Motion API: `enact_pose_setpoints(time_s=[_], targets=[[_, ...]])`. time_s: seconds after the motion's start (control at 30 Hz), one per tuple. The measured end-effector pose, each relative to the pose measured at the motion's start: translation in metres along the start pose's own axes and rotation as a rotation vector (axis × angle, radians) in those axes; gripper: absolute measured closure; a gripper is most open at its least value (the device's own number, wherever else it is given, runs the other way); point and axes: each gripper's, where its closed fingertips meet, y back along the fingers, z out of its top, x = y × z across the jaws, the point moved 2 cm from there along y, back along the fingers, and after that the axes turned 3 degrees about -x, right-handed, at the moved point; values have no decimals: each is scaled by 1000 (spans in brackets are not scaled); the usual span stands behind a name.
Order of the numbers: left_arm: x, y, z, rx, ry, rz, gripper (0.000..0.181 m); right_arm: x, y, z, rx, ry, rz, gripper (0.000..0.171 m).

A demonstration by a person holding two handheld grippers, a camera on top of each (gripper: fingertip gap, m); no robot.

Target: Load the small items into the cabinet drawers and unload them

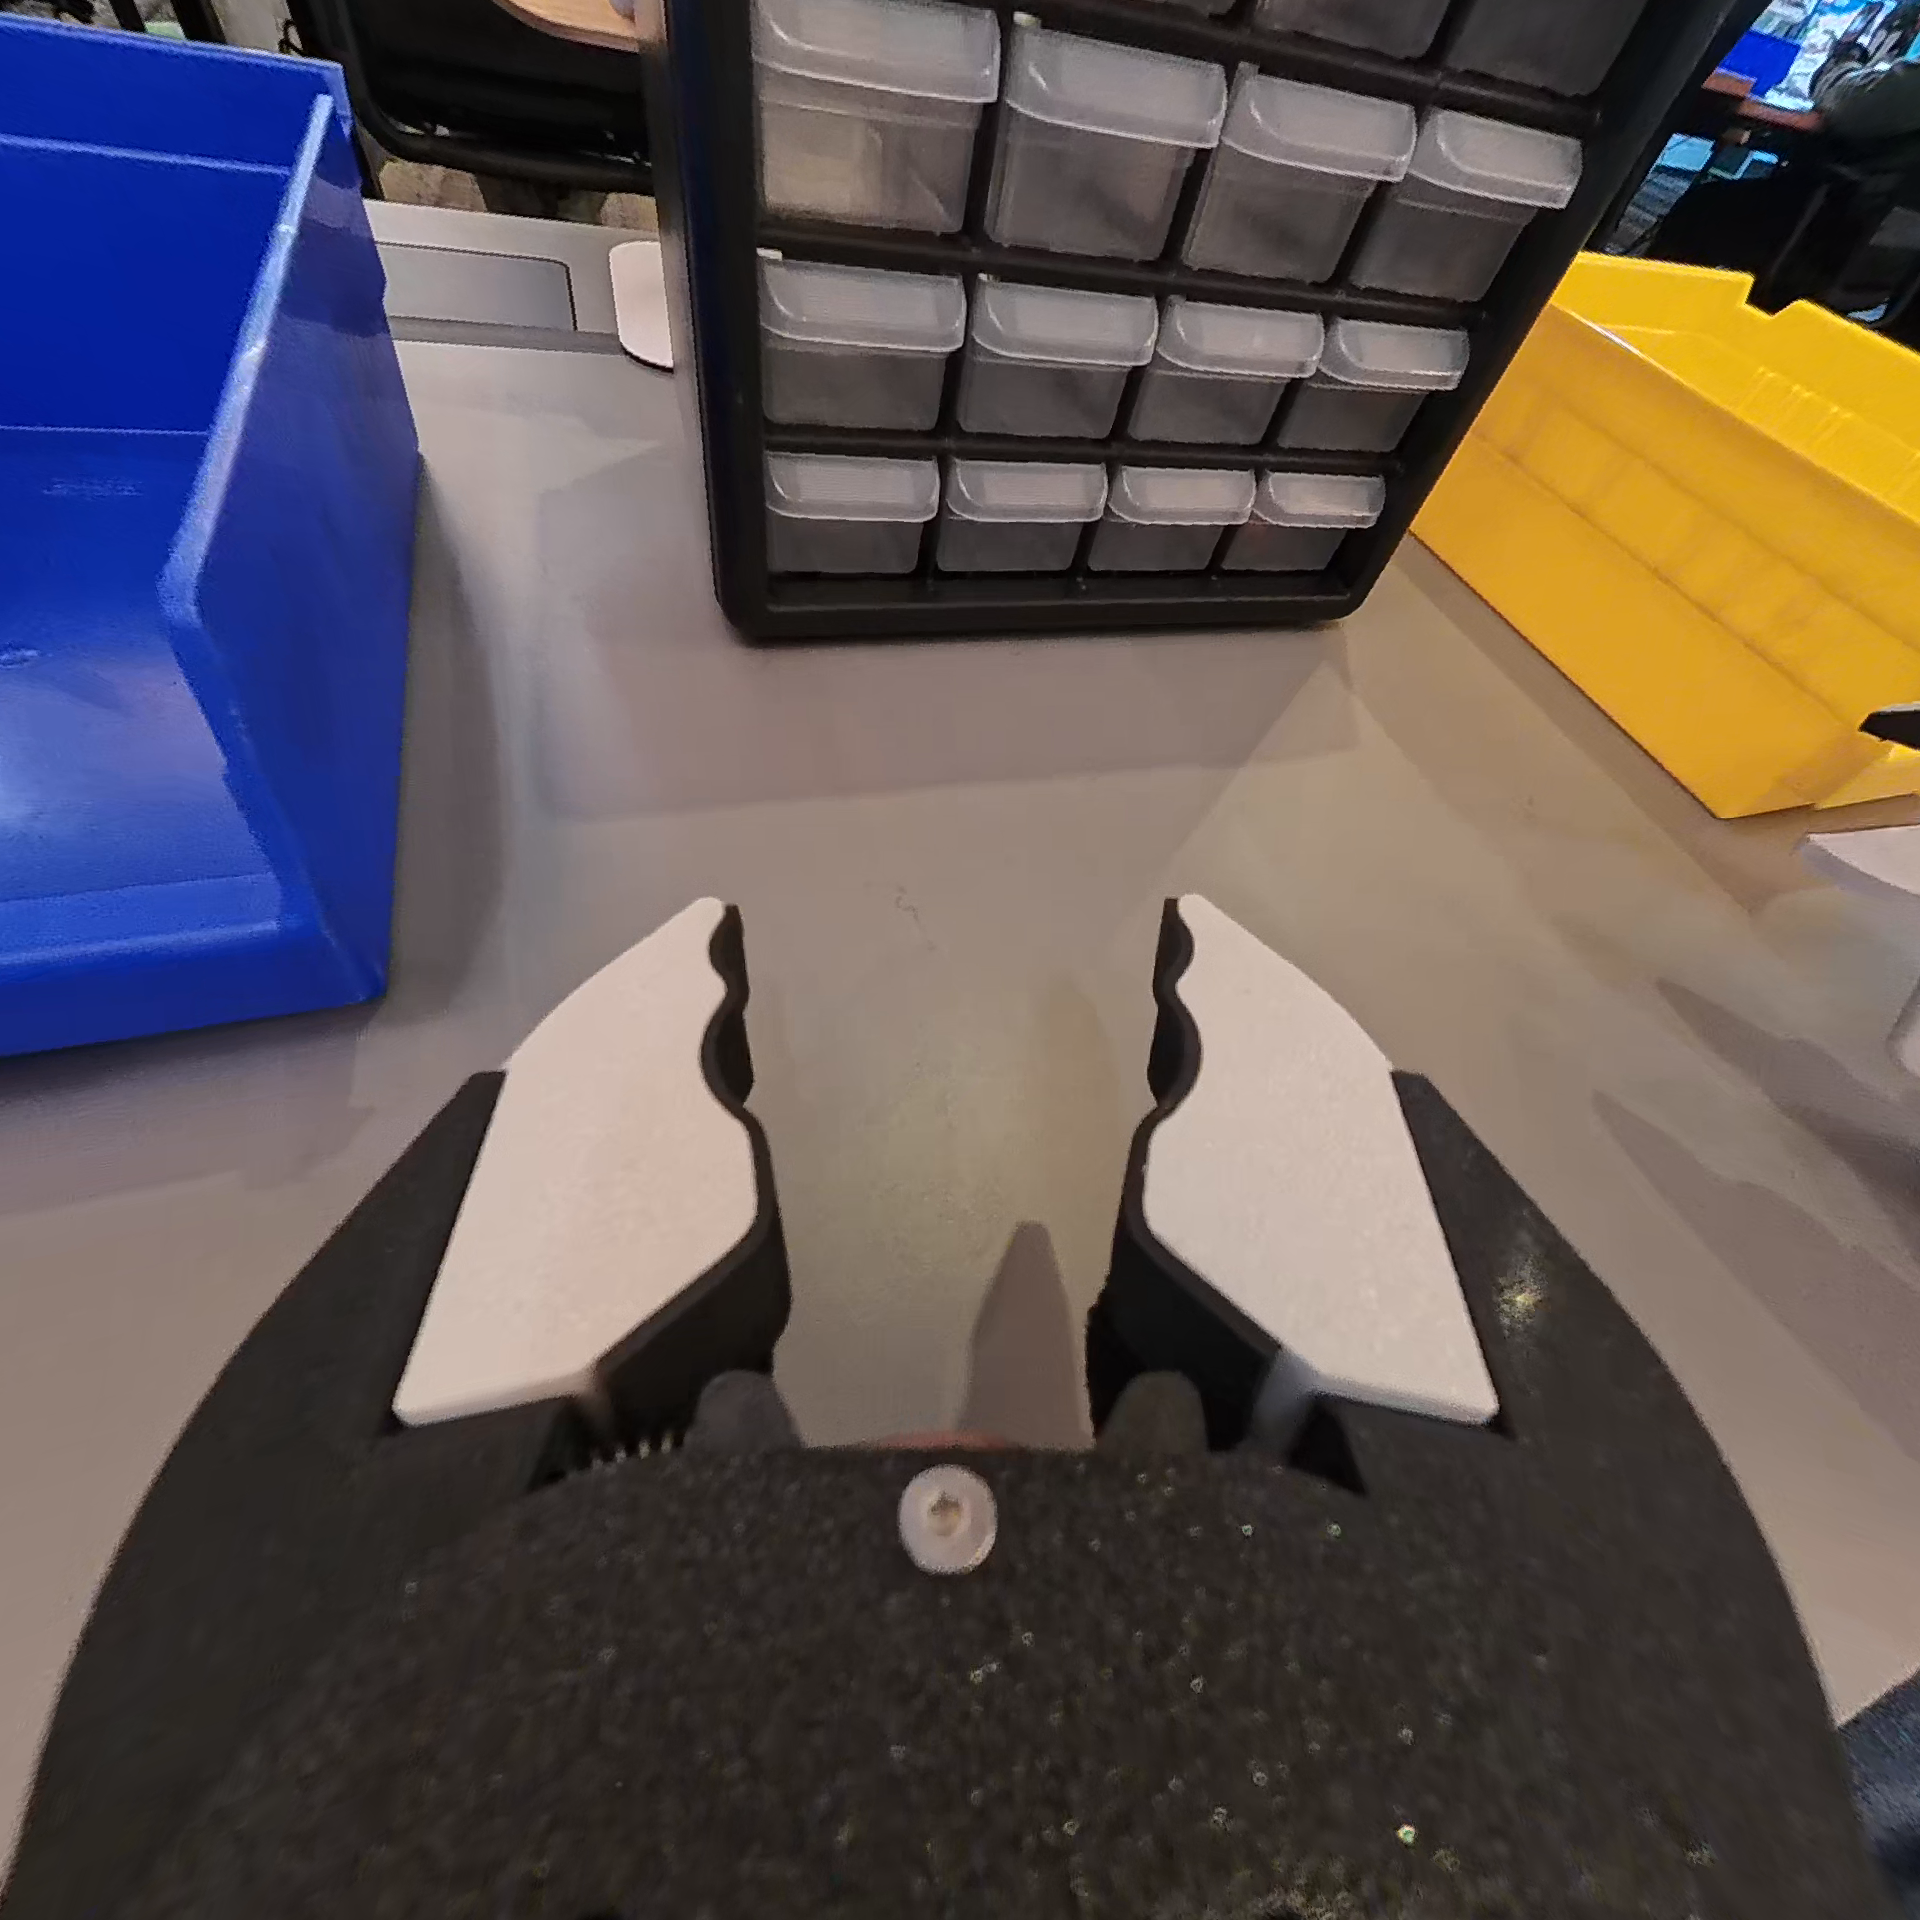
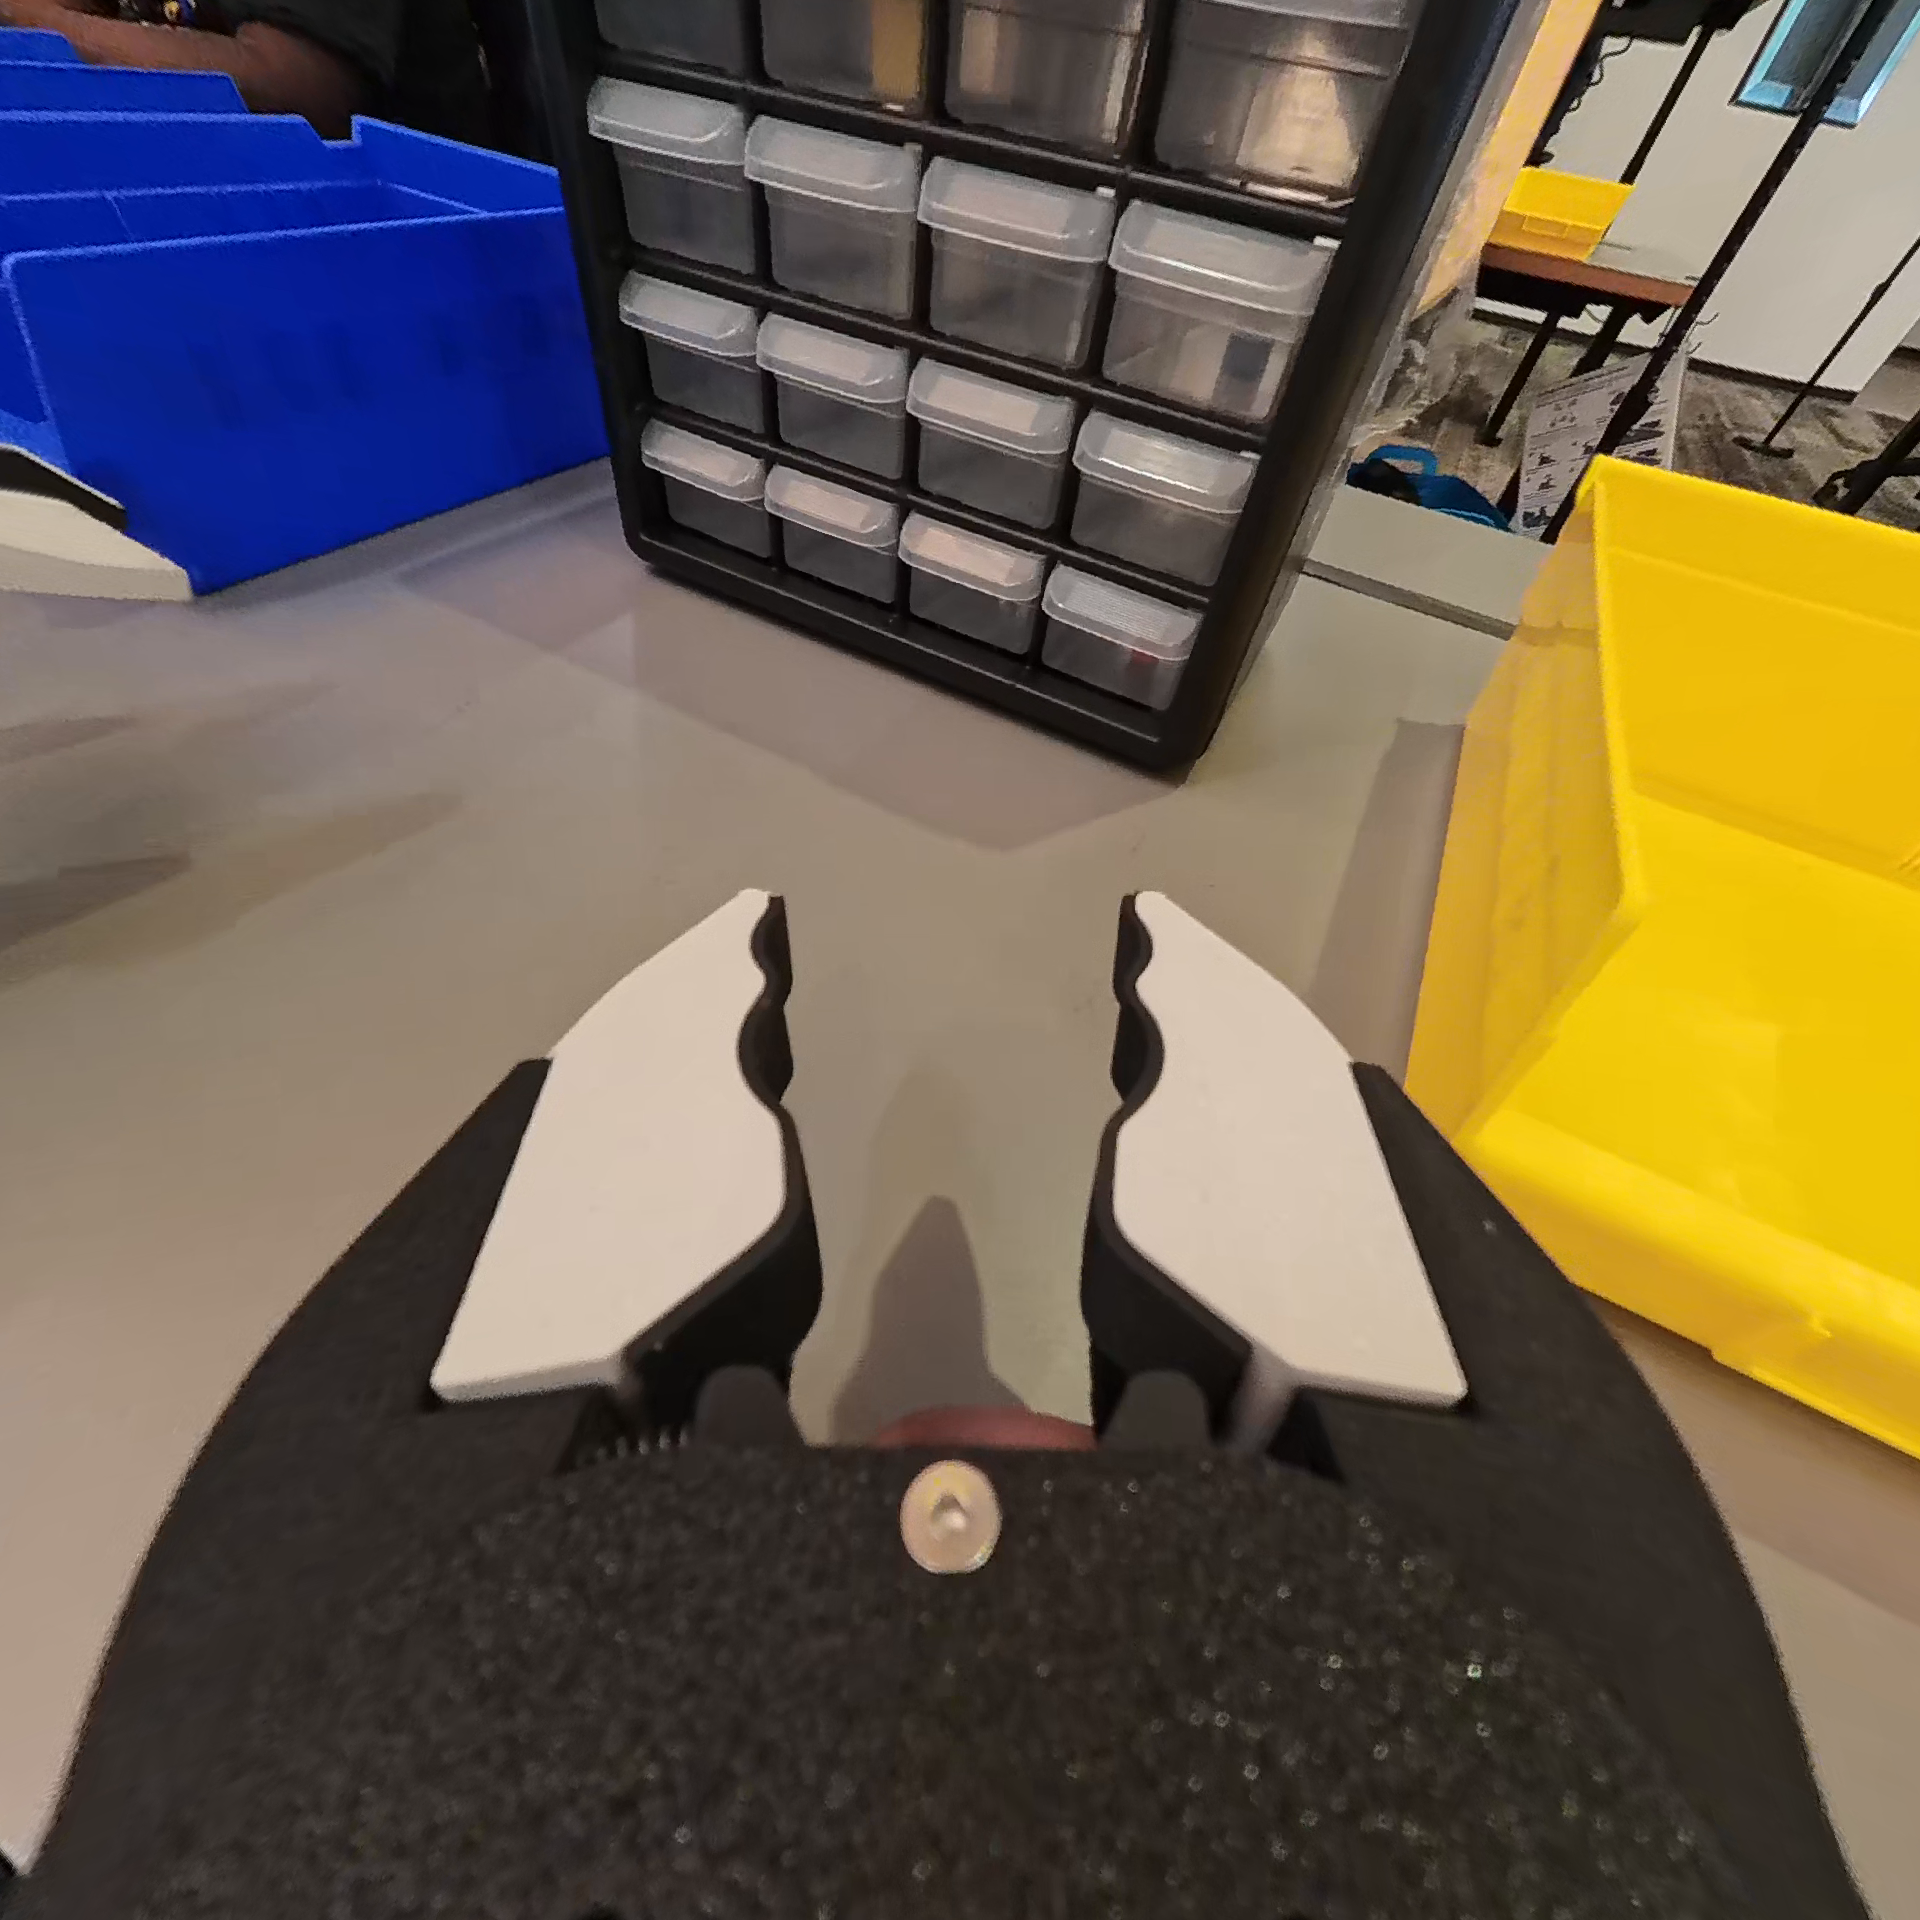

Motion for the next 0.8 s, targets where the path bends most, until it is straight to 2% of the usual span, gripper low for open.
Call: enact_pose_setpoints(time_s=[0.4,0.5,0.57,0.73,0.8], targets=[[-8,-2,1,2,-67,-30,111,5,0,0,3,49,1,112],[-9,-14,12,-14,-344,6,111,4,0,0,3,49,-1,112],[-6,-26,26,-24,-605,110,110,4,0,0,4,46,5,112],[-23,-48,97,-222,-1283,484,132,6,-2,-2,22,44,20,113],[-41,-62,117,-308,-1456,529,141,6,-3,-3,28,42,22,113]])
